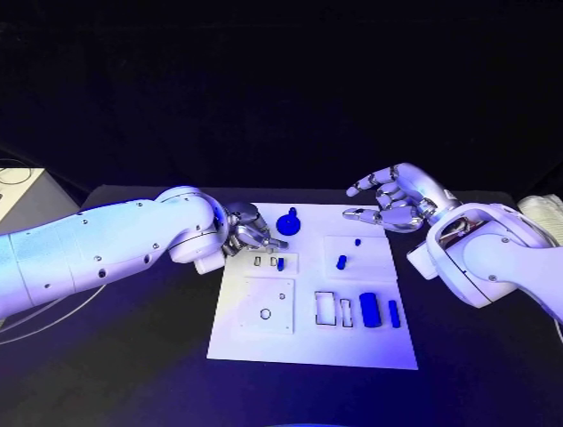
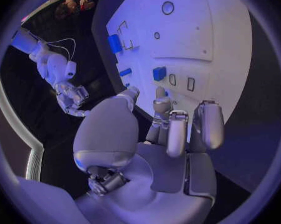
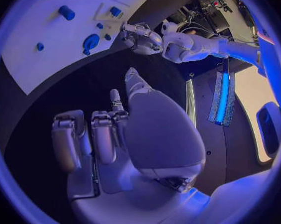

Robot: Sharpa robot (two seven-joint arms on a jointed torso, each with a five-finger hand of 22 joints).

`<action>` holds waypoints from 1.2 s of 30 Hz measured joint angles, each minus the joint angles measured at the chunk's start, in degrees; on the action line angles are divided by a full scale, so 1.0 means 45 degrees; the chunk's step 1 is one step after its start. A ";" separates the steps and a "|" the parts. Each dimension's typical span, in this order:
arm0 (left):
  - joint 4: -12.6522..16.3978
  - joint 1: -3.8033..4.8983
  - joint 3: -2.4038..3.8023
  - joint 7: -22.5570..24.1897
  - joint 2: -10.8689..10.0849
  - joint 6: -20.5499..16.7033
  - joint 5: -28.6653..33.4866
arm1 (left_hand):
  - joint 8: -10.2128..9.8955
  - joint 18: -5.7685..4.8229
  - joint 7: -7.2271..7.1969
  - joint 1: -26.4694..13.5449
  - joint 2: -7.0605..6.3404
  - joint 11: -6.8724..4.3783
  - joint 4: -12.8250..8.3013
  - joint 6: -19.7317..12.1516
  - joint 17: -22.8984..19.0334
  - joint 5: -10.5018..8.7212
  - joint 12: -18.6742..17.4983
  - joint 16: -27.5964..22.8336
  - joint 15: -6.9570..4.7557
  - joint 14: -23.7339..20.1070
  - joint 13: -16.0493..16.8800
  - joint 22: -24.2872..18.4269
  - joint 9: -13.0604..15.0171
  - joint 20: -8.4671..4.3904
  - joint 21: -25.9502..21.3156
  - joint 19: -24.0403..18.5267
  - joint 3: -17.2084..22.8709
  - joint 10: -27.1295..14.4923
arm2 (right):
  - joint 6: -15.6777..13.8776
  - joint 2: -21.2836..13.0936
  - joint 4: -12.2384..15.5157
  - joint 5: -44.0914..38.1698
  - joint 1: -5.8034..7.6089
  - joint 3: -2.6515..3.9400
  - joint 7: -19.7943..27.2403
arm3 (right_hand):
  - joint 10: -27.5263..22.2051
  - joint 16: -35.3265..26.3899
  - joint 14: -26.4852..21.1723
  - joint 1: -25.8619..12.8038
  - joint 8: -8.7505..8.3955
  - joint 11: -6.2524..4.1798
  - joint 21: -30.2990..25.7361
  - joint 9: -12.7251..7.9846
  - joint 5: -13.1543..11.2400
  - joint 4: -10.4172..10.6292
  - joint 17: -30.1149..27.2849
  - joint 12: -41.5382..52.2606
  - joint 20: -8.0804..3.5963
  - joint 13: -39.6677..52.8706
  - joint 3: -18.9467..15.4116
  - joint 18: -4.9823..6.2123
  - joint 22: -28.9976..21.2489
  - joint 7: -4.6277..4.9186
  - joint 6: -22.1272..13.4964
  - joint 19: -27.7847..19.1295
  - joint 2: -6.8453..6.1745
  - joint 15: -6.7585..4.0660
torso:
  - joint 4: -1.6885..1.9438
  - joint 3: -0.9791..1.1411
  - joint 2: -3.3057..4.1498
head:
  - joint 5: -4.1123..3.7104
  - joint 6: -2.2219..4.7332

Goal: Assemble the parts on the task board

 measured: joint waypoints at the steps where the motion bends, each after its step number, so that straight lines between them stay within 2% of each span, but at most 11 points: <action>1: -0.0086 0.0053 -0.0044 -0.0096 0.0132 0.0111 -0.0158 | 0.0000 -0.0001 -0.0004 0.0000 0.0000 -0.0001 0.0000 -0.0051 0.0000 0.0000 0.0000 0.0000 0.0000 0.0000 -0.0006 0.0000 0.0013 0.0000 0.0000 0.0000 0.0000 0.0000 | 0.0006 -0.0011 -0.0038 0.0057 0.0010 0.0000 -0.0009 | 0.0000 0.0000 0.0000 0.0000 0.0000 0.0000 0.0000 0.0000 0.0000 0.0000 0.0000 0.0000 0.0000 0.0000 0.0000 0.0000 0.0000 0.0000 0.0000 0.0000 0.0000 0.0000 | 0.0004 0.0011 -0.0009 | 0.0002 -0.0021; 6: -0.0491 0.0284 -0.0211 -0.0485 0.0703 0.0701 -0.0915 | 0.0000 -0.0001 -0.0024 0.0001 0.0000 -0.0047 0.0000 -0.0068 -0.0001 0.0000 0.0000 0.0000 0.0000 0.0000 -0.0025 -0.0001 0.0047 0.0000 0.0000 0.0000 0.0000 -0.0048 | 0.0039 -0.0035 -0.0188 0.0299 0.0042 0.0000 -0.0067 | 0.0000 0.0000 0.0000 0.0000 0.0000 0.0000 0.0000 0.0000 0.0000 0.0000 0.0000 0.0000 0.0000 0.0000 0.0000 0.0000 -0.0001 0.0000 0.0000 0.0000 0.0000 0.0000 | -0.0001 0.0046 -0.0038 | 0.0018 -0.0076; 16: -0.1040 0.0535 -0.0391 -0.0894 0.1333 0.1665 -0.1798 | 0.0000 0.0002 -0.0024 -0.0082 0.0084 -0.0003 0.0000 -0.0068 -0.0001 0.0000 0.0000 0.0000 0.0001 0.0000 -0.0024 0.0052 0.0122 0.0000 0.0053 -0.0001 0.0001 -0.0092 | 0.0092 -0.0057 -0.0379 0.0457 0.0062 -0.0003 -0.0255 | 0.0000 0.0000 0.0000 0.0000 -0.0001 -0.0001 0.0000 -0.0001 0.0000 0.0008 0.0000 0.0000 0.0000 0.0010 0.0007 0.0000 -0.0003 0.0000 0.0000 0.0000 0.0000 0.0000 | -0.0006 0.0050 -0.0027 | 0.0006 -0.0145; 25: -0.1357 0.0589 -0.0464 -0.1080 0.1664 0.2480 -0.2021 | 0.0048 0.0000 0.0023 -0.0281 0.0284 0.0032 0.0034 -0.0114 -0.0001 0.0000 0.0000 -0.0001 0.0001 0.0000 0.0000 0.0103 0.0250 -0.0001 0.0058 0.0090 -0.0033 -0.0127 | 0.0131 -0.0054 -0.0494 0.0480 0.0067 -0.0003 -0.0380 | 0.0000 0.0000 0.0000 -0.0001 -0.0001 -0.0001 0.0000 -0.0001 0.0000 0.0035 0.0000 0.0000 -0.0001 0.0009 0.0034 0.0000 -0.0005 -0.0001 0.0000 0.0000 0.0001 -0.0001 | -0.0001 0.0033 0.0000 | -0.0031 -0.0248; 36: -0.1701 0.0599 -0.0474 -0.1191 0.2005 0.3027 -0.1973 | 0.0048 0.0002 0.0022 -0.0282 0.0286 -0.0004 -0.0002 -0.0113 -0.0001 0.0000 0.0000 -0.0001 0.0002 -0.0001 -0.0055 0.0103 0.0283 -0.0001 0.0058 0.0089 -0.0069 -0.0181 | 0.0167 -0.0009 -0.0544 0.0482 0.0068 -0.0003 -0.0456 | 0.0000 0.0000 0.0000 -0.0005 -0.0001 -0.0001 0.0000 -0.0002 0.0000 0.0035 0.0000 0.0000 -0.0001 0.0007 0.0034 0.0000 -0.0006 -0.0001 0.0000 0.0000 0.0005 -0.0001 | 0.0006 0.0024 0.0018 | -0.0037 -0.0343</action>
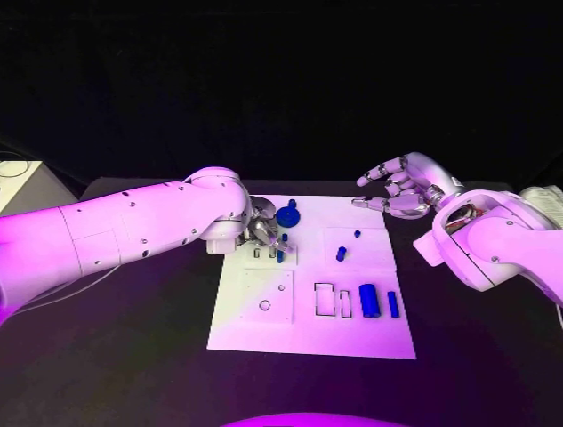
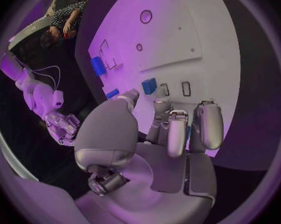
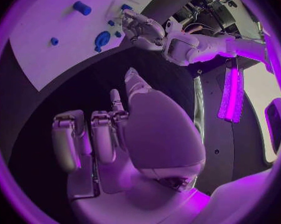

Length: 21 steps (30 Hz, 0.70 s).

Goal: Assemble the parts on the task board

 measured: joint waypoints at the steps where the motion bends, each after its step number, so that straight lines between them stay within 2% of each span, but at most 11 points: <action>1: -0.0015 0.0000 -0.0001 -0.0003 0.0016 0.0024 0.0007 | 0.0000 -0.0001 0.0000 -0.0038 0.0037 0.0000 0.0000 0.0000 0.0000 0.0000 0.0000 0.0000 0.0000 0.0000 0.0000 -0.0001 0.0009 0.0000 0.0000 0.0000 0.0000 0.0000 | 0.0003 0.0002 -0.0004 0.0000 0.0000 0.0000 -0.0005 | 0.0000 0.0000 0.0000 0.0000 0.0000 0.0000 0.0000 0.0000 0.0000 0.0000 0.0001 0.0000 0.0000 0.0000 0.0000 0.0000 0.0000 0.0000 0.0000 0.0000 0.0000 0.0000 | -0.0005 0.0000 0.0000 | 0.0004 -0.0011; 13: -0.0081 0.0001 -0.0010 -0.0036 0.0052 0.0235 0.0147 | -0.0001 0.0000 -0.0045 0.0048 0.0148 0.0000 0.0000 -0.0045 0.0000 0.0051 0.0000 0.0000 0.0001 0.0000 0.0054 0.0022 0.0141 0.0000 0.0000 -0.0001 0.0001 0.0000 | 0.0031 0.0061 -0.0118 0.0000 0.0001 -0.0001 -0.0070 | 0.0000 0.0000 0.0000 0.0000 0.0050 0.0000 0.0000 -0.0001 0.0000 0.0000 0.0000 0.0000 0.0000 -0.0001 0.0000 0.0000 -0.0001 0.0000 0.0000 0.0000 0.0000 0.0000 | 0.0017 0.0006 -0.0004 | -0.0022 -0.0093; 17: -0.0080 0.0001 -0.0011 -0.0039 0.0061 0.0306 0.0236 | 0.0073 0.0000 -0.0045 0.0564 0.0274 -0.0026 -0.0034 -0.0045 0.0000 0.0050 -0.0001 0.0000 0.0001 0.0000 0.0076 0.0038 0.0314 0.0000 0.0000 -0.0001 0.0182 -0.0026 | 0.0038 0.0084 -0.0160 -0.0001 0.0001 -0.0001 -0.0088 | 0.0000 0.0000 0.0000 0.0000 0.0050 0.0000 0.0000 -0.0001 0.0000 0.0000 0.0000 0.0000 0.0000 -0.0002 0.0000 0.0000 -0.0002 0.0000 0.0000 0.0000 0.0000 0.0000 | 0.0018 0.0005 -0.0009 | -0.0023 -0.0111; 21: -0.0085 0.0001 -0.0014 -0.0039 0.0087 0.0367 0.0331 | 0.0073 0.0000 -0.0044 0.0594 0.0290 -0.0045 -0.0014 -0.0044 0.0000 0.0050 0.0000 0.0000 0.0001 0.0000 0.0076 0.0038 0.0365 -0.0001 0.0000 -0.0001 0.0202 -0.0045 | 0.0043 0.0096 -0.0188 -0.0013 0.0001 -0.0001 -0.0104 | 0.0000 0.0000 0.0000 0.0000 0.0050 0.0000 0.0000 -0.0002 0.0000 0.0035 0.0000 0.0000 0.0000 -0.0003 0.0035 0.0000 -0.0002 0.0000 0.0000 0.0000 0.0000 0.0000 | 0.0013 0.0005 -0.0010 | -0.0018 -0.0128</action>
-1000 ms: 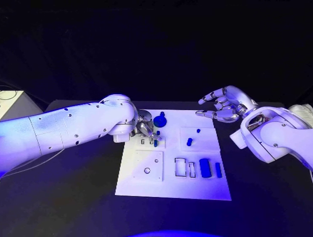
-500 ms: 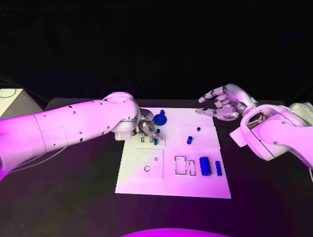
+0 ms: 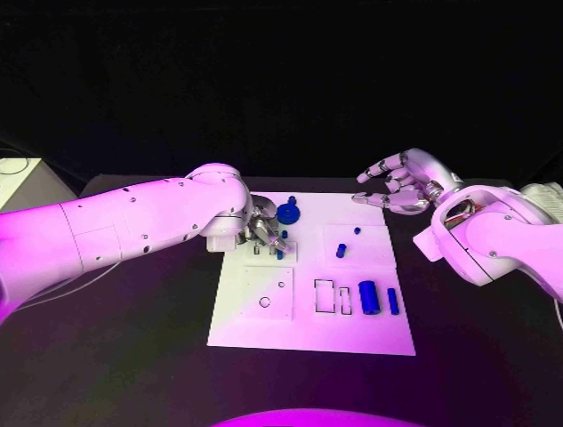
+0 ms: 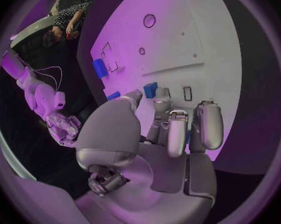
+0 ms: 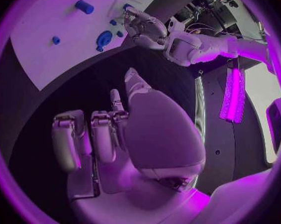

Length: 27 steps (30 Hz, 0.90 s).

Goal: Assemble the parts on the task board

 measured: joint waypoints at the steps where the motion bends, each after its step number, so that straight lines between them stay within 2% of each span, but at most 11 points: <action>1: -0.0008 0.0000 -0.0001 0.0000 0.0006 0.0011 0.0018 | 0.0000 0.0001 0.0000 0.0033 0.0033 0.0000 0.0015 0.0000 0.0000 0.0000 0.0000 0.0000 0.0000 0.0000 0.0000 0.0000 0.0008 0.0000 0.0000 0.0000 0.0015 0.0000 | 0.0001 0.0001 -0.0002 -0.0002 0.0000 0.0000 -0.0003 | 0.0000 0.0000 0.0000 0.0000 0.0000 0.0000 0.0000 0.0000 0.0000 0.0001 0.0000 0.0000 0.0000 0.0000 0.0000 0.0000 0.0000 0.0000 0.0000 0.0000 0.0000 0.0000 | -0.0004 0.0000 0.0000 | 0.0002 -0.0002; 12: -0.0113 0.0000 -0.0028 0.0000 0.0050 0.0093 0.0180 | 0.0000 0.0001 0.0000 0.0324 0.0223 0.0000 -0.0025 0.0000 0.0010 0.0000 0.0000 0.0000 0.0000 0.0000 -0.0002 0.0028 0.0156 0.0000 0.0000 0.0000 0.0300 0.0000 | 0.0010 0.0004 -0.0015 -0.0016 0.0000 -0.0001 -0.0032 | 0.0000 0.0000 0.0000 0.0000 0.0000 0.0000 0.0000 0.0000 0.0000 0.0001 0.0000 0.0000 0.0000 -0.0002 0.0001 0.0001 0.0007 0.0000 0.0000 0.0000 0.0000 0.0000 | -0.0005 -0.0004 0.0005 | -0.0001 -0.0043; 18: -0.0141 0.0004 -0.0056 0.0005 0.0119 0.0129 0.0269 | -0.0001 0.0001 -0.0044 0.0809 0.0361 0.0000 -0.0033 -0.0044 0.0010 -0.0001 0.0000 0.0000 -0.0003 -0.0004 0.0035 0.0052 0.0349 0.0000 0.0000 0.0000 0.0853 0.0000 | 0.0017 0.0007 -0.0023 -0.0018 0.0000 -0.0001 -0.0041 | 0.0000 0.0000 0.0000 0.0000 0.0000 0.0000 0.0000 -0.0001 0.0000 0.0001 0.0000 0.0000 0.0000 -0.0002 0.0001 0.0000 0.0009 0.0000 0.0000 0.0000 0.0000 0.0000 | -0.0013 -0.0005 0.0016 | -0.0013 -0.0051; 20: -0.0145 0.0006 -0.0060 0.0010 0.0120 0.0130 0.0315 | 0.0000 0.0001 -0.0076 0.1127 0.0371 0.0000 -0.0037 -0.0011 0.0009 -0.0001 0.0000 0.0000 -0.0093 0.0000 0.0050 0.0066 0.0477 0.0000 0.0000 -0.0001 0.1202 0.0001 | 0.0020 0.0009 -0.0028 -0.0019 0.0000 -0.0001 -0.0043 | 0.0000 0.0000 0.0000 0.0000 0.0000 0.0000 0.0000 -0.0001 0.0000 0.0001 0.0000 0.0000 0.0000 -0.0003 0.0001 0.0000 0.0009 0.0000 0.0000 0.0000 0.0000 0.0000 | -0.0012 -0.0005 0.0017 | -0.0017 -0.0063; 22: -0.0148 0.0015 -0.0060 0.0016 0.0118 0.0127 0.0376 | -0.0009 0.0001 -0.0136 0.1522 0.0312 -0.0053 -0.0128 -0.0001 0.0009 0.0018 0.0000 0.0000 -0.0121 -0.0027 0.0063 0.0084 0.0563 -0.0002 0.0000 0.0002 0.1780 -0.0041 | 0.0023 0.0012 -0.0037 -0.0019 0.0000 -0.0002 -0.0045 | 0.0000 0.0000 0.0000 0.0000 0.0000 0.0000 0.0000 -0.0001 0.0000 0.0001 0.0000 0.0000 0.0000 -0.0003 0.0001 0.0000 0.0008 0.0000 0.0000 0.0000 0.0000 0.0000 | -0.0007 -0.0005 0.0017 | -0.0018 -0.0068; 25: -0.0148 0.0018 -0.0063 0.0021 0.0105 0.0098 0.0509 | -0.0055 0.0001 -0.0160 0.1968 0.0040 -0.0142 -0.0268 -0.0078 0.0009 0.0051 -0.0047 0.0000 -0.0168 -0.0017 0.0070 0.0105 0.0634 -0.0044 0.0007 0.0044 0.2804 0.0045 | 0.0028 0.0018 -0.0055 -0.0020 0.0000 -0.0002 -0.0047 | 0.0000 0.0000 0.0000 0.0000 0.0000 0.0000 0.0000 -0.0001 0.0000 0.0001 0.0000 0.0000 0.0000 -0.0003 0.0001 0.0000 0.0008 0.0000 0.0000 0.0000 0.0000 0.0000 | -0.0002 -0.0002 0.0016 | -0.0020 -0.0082; 27: -0.0137 0.0016 -0.0076 0.0023 0.0074 0.0061 0.0619 | 0.0018 0.0000 -0.0141 0.2259 -0.0252 -0.0142 0.0215 -0.0098 0.0008 0.0051 -0.0100 0.0000 -0.0184 -0.0001 0.0067 0.0122 0.0634 -0.0044 0.0050 0.0045 0.3313 0.0045 | 0.0031 0.0027 -0.0071 -0.0020 0.0000 -0.0002 -0.0049 | 0.0000 0.0000 0.0000 0.0000 0.0000 0.0000 0.0000 -0.0001 0.0000 0.0001 0.0000 0.0000 0.0000 -0.0003 0.0001 0.0000 0.0007 0.0000 0.0000 0.0000 0.0000 0.0000 | 0.0002 0.0000 0.0016 | -0.0020 -0.0095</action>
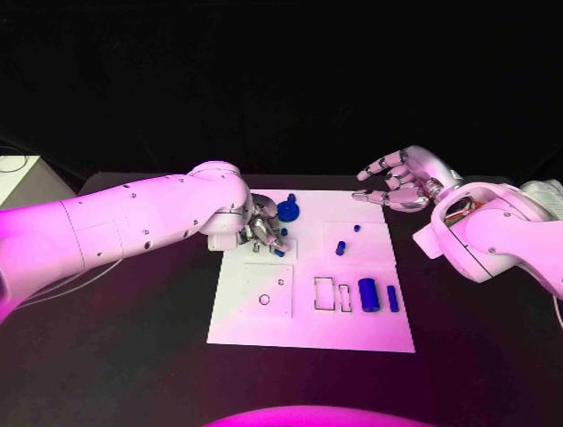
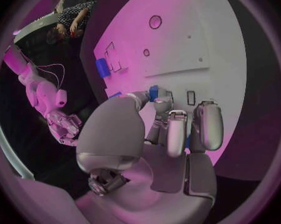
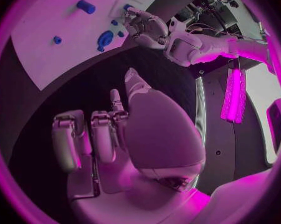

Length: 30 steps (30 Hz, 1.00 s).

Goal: Assemble the parts on the task board

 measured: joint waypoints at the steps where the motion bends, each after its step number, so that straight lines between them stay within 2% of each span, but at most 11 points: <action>1: 0.0012 -0.0003 -0.0002 0.0001 -0.0023 -0.0024 0.0052 | 0.0098 0.0001 -0.0025 0.0032 -0.0079 -0.0026 0.0111 -0.0029 0.0000 -0.0002 0.0000 0.0000 0.0000 0.0000 0.0000 0.0000 0.0000 0.0000 0.0000 0.0000 0.0378 0.0026 | 0.0002 0.0003 -0.0006 0.0000 0.0000 0.0000 -0.0001 | 0.0000 0.0000 0.0000 0.0000 0.0000 0.0000 0.0000 0.0000 0.0000 0.0000 0.0000 0.0000 0.0000 0.0000 0.0000 0.0001 0.0000 0.0000 0.0000 0.0000 0.0000 0.0000 | 0.0000 -0.0001 0.0000 | 0.0000 -0.0006; 4: 0.0073 -0.0008 -0.0003 0.0004 -0.0123 -0.0150 0.0234 | 0.0387 0.0000 -0.0017 -0.0326 -0.0530 -0.0079 -0.0031 -0.0067 -0.0001 -0.0006 0.0000 0.0000 0.0000 0.0000 0.0021 0.0050 0.0000 0.0000 0.0000 0.0000 0.1466 0.0149 | 0.0007 0.0010 -0.0024 -0.0001 0.0000 -0.0001 -0.0002 | 0.0000 0.0000 0.0000 0.0000 0.0000 0.0000 0.0000 0.0000 0.0000 0.0000 0.0000 0.0000 0.0000 0.0000 0.0000 0.0000 -0.0001 0.0000 0.0000 0.0000 0.0000 0.0000 | 0.0002 -0.0005 0.0000 | -0.0001 -0.0012; 8: 0.0225 -0.0009 0.0015 0.0008 -0.0299 -0.0379 0.0499 | 0.0622 0.0001 -0.0020 -0.0889 -0.0945 -0.0108 -0.0153 -0.0060 -0.0001 -0.0002 -0.0001 0.0055 0.0000 0.0000 0.0136 0.0077 0.0002 -0.0046 0.0000 0.0046 0.2103 0.0321 | 0.0018 0.0011 -0.0056 -0.0001 0.0000 -0.0002 -0.0005 | 0.0000 0.0000 0.0000 0.0000 0.0000 0.0000 0.0000 0.0000 0.0000 0.0000 0.0000 0.0000 0.0000 0.0000 0.0000 0.0001 -0.0001 0.0000 0.0000 0.0000 0.0000 0.0000 | 0.0007 -0.0005 -0.0007 | 0.0010 -0.0016; 12: 0.0425 -0.0009 0.0079 0.0013 -0.0496 -0.0625 0.0714 | 0.0666 0.0001 -0.0163 -0.1427 -0.1143 -0.0184 -0.0482 0.0088 -0.0002 0.0236 0.0023 0.0054 -0.0092 0.0003 0.0271 0.0136 0.0012 -0.0097 0.0058 0.0097 0.2567 0.0565 | 0.0035 0.0011 -0.0079 -0.0001 0.0000 -0.0002 -0.0008 | 0.0000 0.0000 0.0000 0.0000 0.0000 0.0000 0.0000 0.0000 0.0000 0.0000 0.0000 0.0000 0.0000 -0.0001 0.0000 0.0000 -0.0002 0.0000 0.0000 0.0000 0.0000 0.0000 | 0.0012 0.0000 -0.0016 | 0.0023 -0.0017; 14: 0.0557 -0.0008 0.0098 0.0016 -0.0620 -0.0801 0.0839 | 0.0761 0.0002 -0.0271 -0.1819 -0.1335 -0.0259 -0.0587 0.0199 -0.0002 0.0729 0.0113 0.0054 -0.0136 -0.0042 0.0403 0.0176 0.0039 -0.0183 0.0096 0.0183 0.2776 0.0793 | 0.0046 0.0010 -0.0097 -0.0001 0.0000 -0.0002 -0.0011 | 0.0000 0.0000 0.0000 0.0000 0.0000 0.0000 0.0000 0.0000 0.0000 0.0000 0.0000 0.0000 0.0000 0.0000 0.0000 0.0000 -0.0002 0.0000 0.0000 0.0000 0.0000 0.0000 | 0.0015 -0.0001 -0.0016 | 0.0027 -0.0018; 16: 0.0670 -0.0007 0.0110 0.0018 -0.0718 -0.0990 0.0945 | 0.0762 0.0001 -0.0306 -0.2029 -0.1431 -0.0288 -0.0587 0.0331 -0.0002 0.1115 0.0157 0.0054 -0.0182 0.0001 0.0509 0.0177 0.1293 -0.0209 0.0120 0.0210 0.2777 0.0915 | 0.0057 0.0008 -0.0107 -0.0001 0.0000 -0.0002 -0.0015 | 0.0000 0.0000 0.0000 0.0000 0.0000 0.0000 0.0000 0.0000 0.0000 0.0000 0.0000 0.0000 0.0000 -0.0001 0.0000 0.0001 -0.0002 0.0000 0.0000 0.0000 0.0000 0.0000 | 0.0016 -0.0002 -0.0016 | 0.0028 -0.0021; 20: 0.0807 -0.0007 0.0122 0.0025 -0.0850 -0.1342 0.1059 | 0.0910 -0.0201 -0.0478 -0.2538 -0.1704 -0.0439 -0.0590 0.0637 -0.0003 0.2196 0.0339 0.0053 -0.0296 -0.0020 0.0806 0.0177 0.1327 -0.0379 0.0296 0.0449 0.2775 0.1327 | 0.0082 0.0000 -0.0131 -0.0005 0.0000 -0.0003 -0.0022 | 0.0000 0.0000 0.0000 0.0000 0.0000 0.0000 0.0000 0.0000 0.0000 0.0000 0.0000 -0.0047 0.0000 -0.0001 0.0000 0.0000 -0.0003 0.0000 0.0000 0.0000 0.0000 0.0000 | 0.0012 -0.0001 -0.0015 | 0.0049 -0.0032; 22: 0.0842 -0.0006 0.0121 0.0025 -0.0888 -0.1506 0.1056 | 0.0911 -0.0202 -0.0506 -0.2627 -0.1718 -0.0462 -0.0627 0.0683 -0.0003 0.2448 0.0372 0.0053 -0.0323 0.0008 0.0898 0.0177 0.2239 -0.0385 0.0313 0.0525 0.2738 0.1387 | 0.0092 -0.0002 -0.0144 -0.0006 0.0000 -0.0004 -0.0026 | 0.0000 0.0000 0.0000 0.0000 0.0000 0.0000 0.0000 0.0000 0.0000 0.0000 0.0000 -0.0047 0.0000 -0.0001 0.0000 0.0000 -0.0003 0.0000 0.0000 0.0000 0.0000 0.0000 | 0.0010 0.0002 -0.0011 | 0.0054 -0.0037; 26: 0.0860 -0.0004 0.0052 0.0026 -0.0905 -0.1841 0.0882 | 0.1031 -0.0200 -0.0582 -0.2906 -0.1864 -0.0591 -0.0645 0.0881 -0.0003 0.3049 0.0485 0.0100 -0.0433 -0.0022 0.1109 0.0176 0.2262 -0.0511 0.0448 0.0707 0.2720 0.1652 | 0.0111 -0.0005 -0.0167 -0.0007 0.0000 -0.0006 -0.0033 | 0.0000 0.0000 0.0000 0.0000 0.0000 0.0000 0.0000 0.0000 0.0000 0.0000 0.0000 -0.0047 0.0000 -0.0001 0.0000 0.0000 -0.0004 0.0000 0.0000 0.0000 0.0000 0.0000 | 0.0013 0.0006 -0.0006 | 0.0067 -0.0071; 27: 0.0861 -0.0004 0.0039 0.0026 -0.0903 -0.1934 0.0777 | 0.1033 -0.0200 -0.0610 -0.3007 -0.1862 -0.0612 -0.0645 0.0989 -0.0004 0.3231 0.0485 0.0100 -0.0475 0.0020 0.1143 0.0176 0.2727 -0.0536 0.0484 0.0783 0.2720 0.1759 | 0.0117 -0.0007 -0.0173 -0.0007 0.0000 -0.0006 -0.0035 | 0.0000 0.0000 0.0000 0.0000 0.0000 0.0000 0.0000 0.0000 0.0000 0.0000 0.0000 -0.0047 0.0000 -0.0001 0.0000 0.0000 -0.0004 0.0000 0.0000 0.0000 0.0000 0.0000 | 0.0015 0.0010 -0.0002 | 0.0076 -0.0081; 30: 0.0862 -0.0004 0.0021 0.0020 -0.0884 -0.2138 0.0460 | 0.1107 -0.0199 -0.0618 -0.3058 -0.1917 -0.0679 -0.0679 0.1000 -0.0004 0.3501 0.0594 0.0100 -0.0521 -0.0024 0.1289 0.0175 0.2996 -0.0590 0.0542 0.0870 0.2686 0.1920 | 0.0127 -0.0009 -0.0188 -0.0007 -0.0001 -0.0007 -0.0038 | 0.0000 0.0000 0.0000 0.0000 0.0000 0.0000 0.0000 0.0000 0.0000 0.0000 0.0000 -0.0047 0.0000 -0.0001 0.0000 0.0001 -0.0004 0.0000 0.0000 0.0000 0.0000 0.0000 | 0.0016 0.0011 0.0000 | 0.0095 -0.0104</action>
